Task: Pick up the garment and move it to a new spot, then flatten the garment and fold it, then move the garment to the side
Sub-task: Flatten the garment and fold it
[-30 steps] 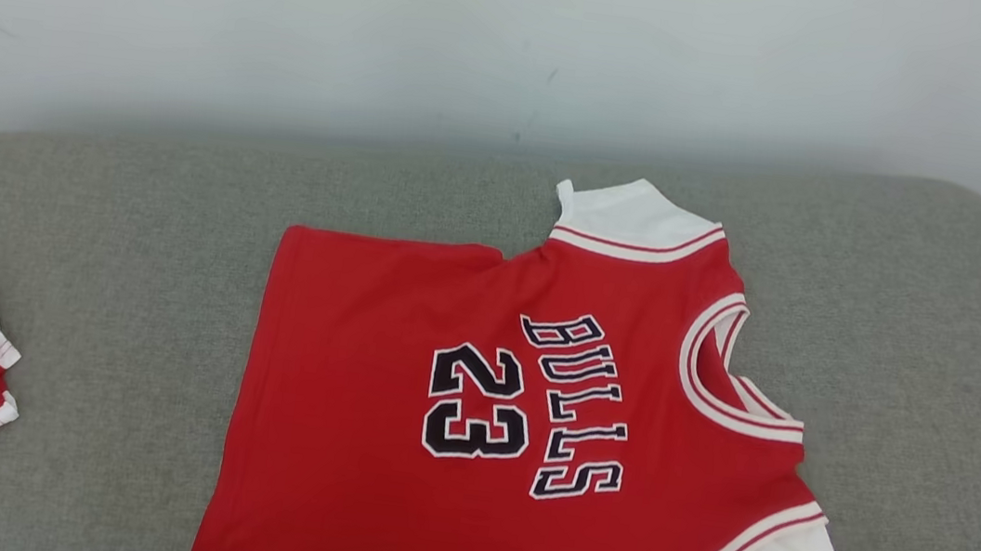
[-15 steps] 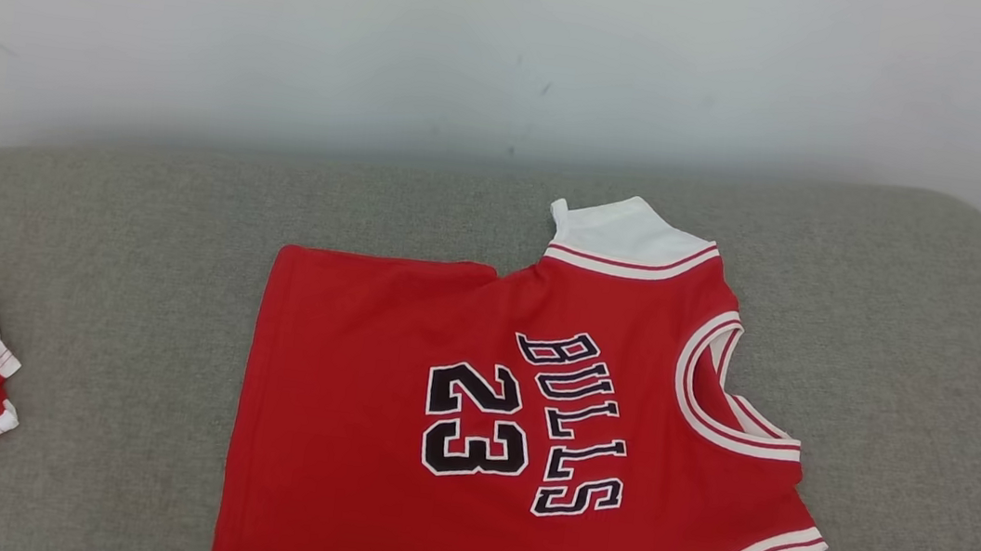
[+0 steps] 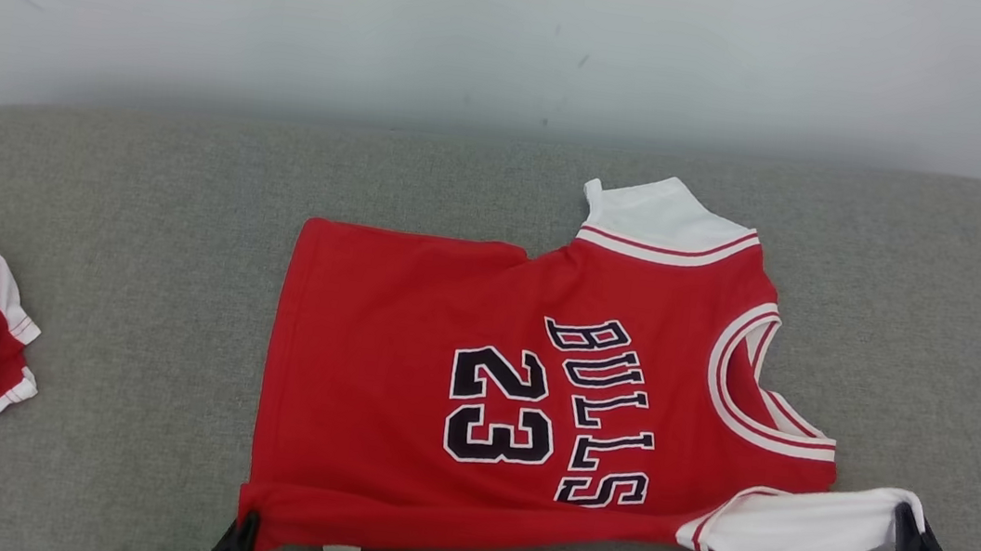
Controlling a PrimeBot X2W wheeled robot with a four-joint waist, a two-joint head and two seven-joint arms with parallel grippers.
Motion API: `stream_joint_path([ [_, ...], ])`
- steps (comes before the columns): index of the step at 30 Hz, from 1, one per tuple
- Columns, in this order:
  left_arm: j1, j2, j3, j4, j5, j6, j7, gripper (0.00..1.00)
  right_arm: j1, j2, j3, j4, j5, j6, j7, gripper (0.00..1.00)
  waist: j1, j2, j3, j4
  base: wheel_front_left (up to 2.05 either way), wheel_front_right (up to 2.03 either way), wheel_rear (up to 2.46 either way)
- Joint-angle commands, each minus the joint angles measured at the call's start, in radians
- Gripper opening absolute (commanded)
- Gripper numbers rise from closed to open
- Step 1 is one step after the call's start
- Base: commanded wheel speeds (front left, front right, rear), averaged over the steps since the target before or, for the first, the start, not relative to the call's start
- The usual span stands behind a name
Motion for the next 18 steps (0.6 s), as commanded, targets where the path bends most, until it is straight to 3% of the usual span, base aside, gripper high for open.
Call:
stream_joint_path([
  [1, -0.027, 0.002, -0.005, -0.003, 0.005, 0.001, -0.001, 0.0, -0.028, 0.005, -0.005, 0.008, -0.005, -0.001, 0.0, 0.0, -0.0001, 0.0, 0.022, 0.009, 0.0, 0.0, 0.0],
  [18, -0.294, 0.003, -0.019, 0.098, 0.031, 0.001, -0.001, 0.0, -0.308, 0.013, -0.004, 0.154, -0.051, -0.001, 0.0, 0.0, -0.0001, 0.0, 0.179, 0.043, 0.0, 0.0, 0.0],
])
